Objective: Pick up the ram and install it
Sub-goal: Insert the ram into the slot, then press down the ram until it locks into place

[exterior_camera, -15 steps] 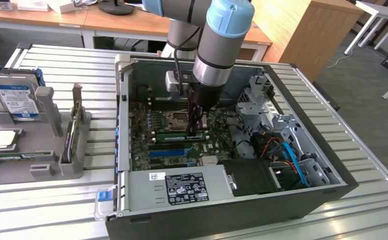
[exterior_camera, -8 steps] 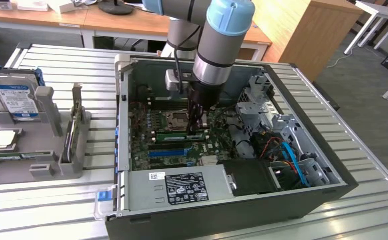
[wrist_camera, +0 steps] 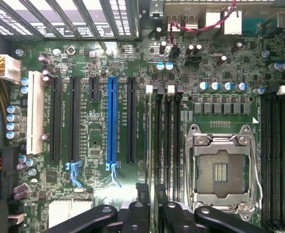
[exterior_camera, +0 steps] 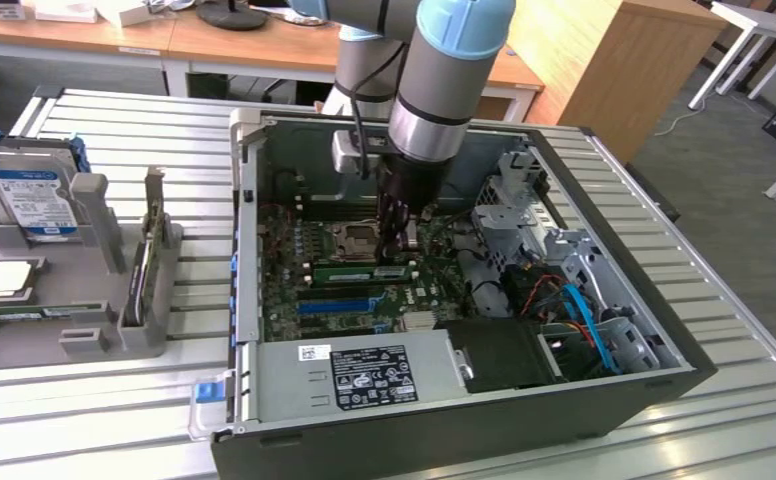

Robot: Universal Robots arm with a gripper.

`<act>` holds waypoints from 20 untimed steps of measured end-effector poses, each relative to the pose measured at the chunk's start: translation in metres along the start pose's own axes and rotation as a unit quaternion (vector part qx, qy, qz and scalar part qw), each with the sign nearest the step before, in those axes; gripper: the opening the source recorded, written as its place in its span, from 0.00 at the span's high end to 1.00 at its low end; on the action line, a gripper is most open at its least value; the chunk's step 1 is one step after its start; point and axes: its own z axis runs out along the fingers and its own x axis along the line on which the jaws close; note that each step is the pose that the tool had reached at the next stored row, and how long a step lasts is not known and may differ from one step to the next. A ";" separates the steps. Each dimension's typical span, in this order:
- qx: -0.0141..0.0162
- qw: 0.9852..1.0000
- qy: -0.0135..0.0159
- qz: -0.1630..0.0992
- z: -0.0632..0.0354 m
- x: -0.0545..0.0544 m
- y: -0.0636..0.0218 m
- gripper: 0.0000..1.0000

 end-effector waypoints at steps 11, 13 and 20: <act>0.000 1.000 0.000 0.000 -0.0181 0.000 0.0007 0.81; 0.000 1.000 0.000 0.000 -0.0200 0.000 0.0007 0.81; 0.000 1.000 0.000 0.000 -0.0204 0.000 0.0008 0.81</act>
